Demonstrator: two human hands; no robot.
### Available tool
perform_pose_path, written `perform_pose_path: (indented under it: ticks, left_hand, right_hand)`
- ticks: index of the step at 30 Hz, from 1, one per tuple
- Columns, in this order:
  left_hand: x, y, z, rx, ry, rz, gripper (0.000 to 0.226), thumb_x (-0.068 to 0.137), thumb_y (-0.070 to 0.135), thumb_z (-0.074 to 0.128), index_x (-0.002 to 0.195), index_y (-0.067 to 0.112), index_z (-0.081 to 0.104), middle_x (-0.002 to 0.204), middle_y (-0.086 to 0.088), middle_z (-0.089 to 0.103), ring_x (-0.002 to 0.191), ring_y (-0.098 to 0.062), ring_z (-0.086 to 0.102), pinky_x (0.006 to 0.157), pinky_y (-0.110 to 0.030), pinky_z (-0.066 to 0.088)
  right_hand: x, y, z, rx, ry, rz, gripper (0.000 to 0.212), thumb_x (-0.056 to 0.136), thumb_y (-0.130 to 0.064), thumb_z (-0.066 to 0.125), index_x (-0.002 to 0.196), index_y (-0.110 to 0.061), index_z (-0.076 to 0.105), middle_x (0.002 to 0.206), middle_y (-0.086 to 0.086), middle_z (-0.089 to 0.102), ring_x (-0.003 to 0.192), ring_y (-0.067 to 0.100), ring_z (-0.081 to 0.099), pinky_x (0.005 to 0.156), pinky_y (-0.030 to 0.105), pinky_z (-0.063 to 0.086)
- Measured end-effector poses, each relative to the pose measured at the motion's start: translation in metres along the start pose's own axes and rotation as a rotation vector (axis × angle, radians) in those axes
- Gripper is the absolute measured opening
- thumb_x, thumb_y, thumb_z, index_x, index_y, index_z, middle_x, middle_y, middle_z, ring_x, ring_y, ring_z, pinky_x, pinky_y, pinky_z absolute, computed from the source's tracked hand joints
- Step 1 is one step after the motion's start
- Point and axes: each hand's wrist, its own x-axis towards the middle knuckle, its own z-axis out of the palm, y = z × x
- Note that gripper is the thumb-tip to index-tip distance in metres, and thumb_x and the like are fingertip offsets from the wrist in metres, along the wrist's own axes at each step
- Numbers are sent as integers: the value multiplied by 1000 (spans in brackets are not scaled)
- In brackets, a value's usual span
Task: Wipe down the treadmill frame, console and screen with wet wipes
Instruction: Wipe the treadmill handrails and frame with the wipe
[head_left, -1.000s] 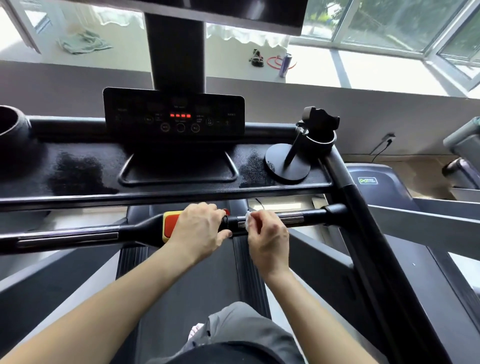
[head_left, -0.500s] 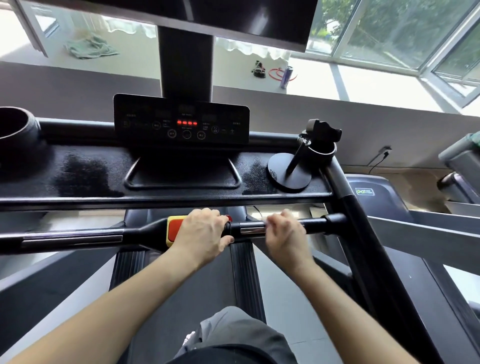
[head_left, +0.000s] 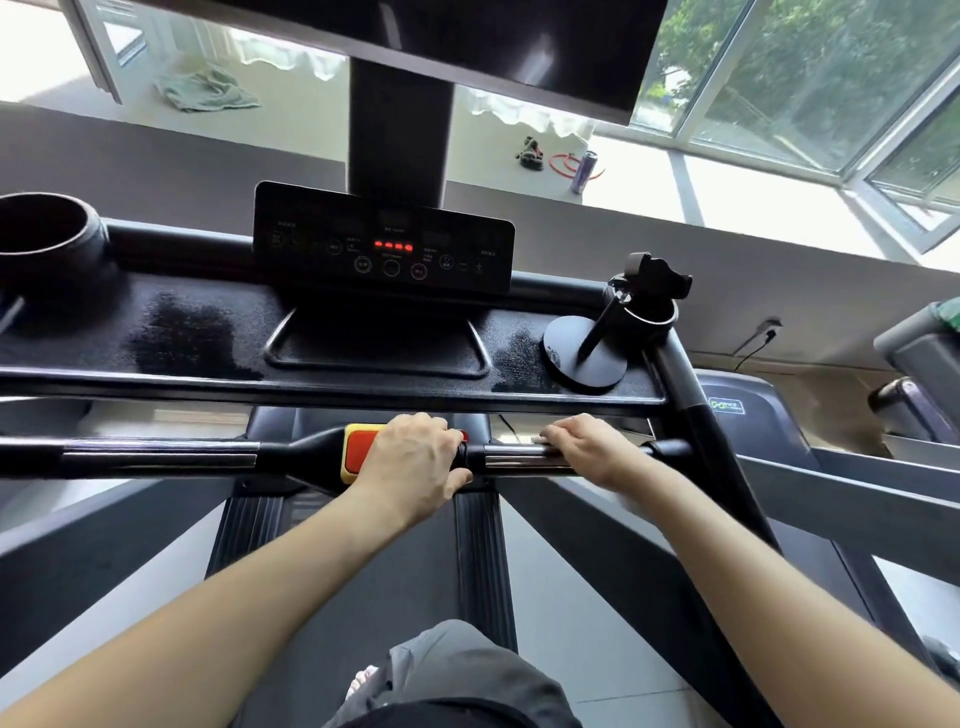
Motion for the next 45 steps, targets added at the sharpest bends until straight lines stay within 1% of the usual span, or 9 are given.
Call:
perform_pose_path:
  ticks: [3,8,13,18,22,27,30,39,45]
  left_hand:
    - [1,2,-3,7,-17,-7,51,98,61,50,133,25,61,119,2,64,114,-21,56,99,-34,42]
    - [-2,3,-4,23,-20,-19,51,99,60,49,133,24,60,120,2,63,115,-21,55,100,-34,42]
    - [-3,6,-5,31,-25,-25,49,99,59,50,129,23,61,119,1,63,113,-21,56,100,-33,42]
    - [-3,7,-5,31,-19,-37,48,99,59,50,128,23,62,118,1,64,113,-22,57,100,-34,41]
    - [-4,9,-5,42,-16,-47,48,99,58,50,128,23,62,119,0,64,114,-22,57,101,-34,41]
    - [-4,12,-9,26,-25,-63,46,99,57,52,126,21,63,121,-2,65,116,-24,57,102,-36,42]
    - [-5,13,-9,27,-25,-67,45,99,56,52,126,21,63,123,-4,64,118,-25,56,103,-36,40]
    - [-4,10,-2,-3,8,-64,47,99,56,52,131,23,60,125,-1,62,120,-23,54,106,-34,37]
    - [-4,12,-2,23,10,-49,44,99,56,51,127,23,62,121,0,64,118,-22,55,103,-33,37]
  right_hand:
    - [8,-14,-1,173,-76,-4,47,100,-36,43,77,2,57,69,4,54,66,17,50,72,42,45]
    - [22,-44,0,330,-209,-34,45,108,-27,44,100,6,74,81,4,66,71,12,55,70,27,45]
    - [28,-16,-14,222,-209,58,48,108,-30,44,100,9,72,84,8,66,76,19,56,82,38,50]
    - [31,-37,0,397,-257,97,40,108,-33,47,87,-14,77,73,-3,69,62,8,60,66,24,49]
    - [29,-16,-11,172,-206,-5,38,103,-28,55,89,3,73,72,2,60,67,15,50,68,31,40]
    - [18,-4,-16,128,-176,-65,20,99,-16,62,104,-11,80,100,6,78,90,17,68,91,35,52]
    - [15,-42,6,91,-125,-158,25,102,-19,54,102,-11,78,97,7,76,88,17,65,84,33,50]
    - [-27,9,40,-130,527,-14,30,92,-20,45,92,-22,75,85,4,77,88,29,71,117,41,31]
    - [-45,-3,66,-233,841,-7,23,90,-13,68,71,-22,61,74,-3,68,77,27,54,72,39,33]
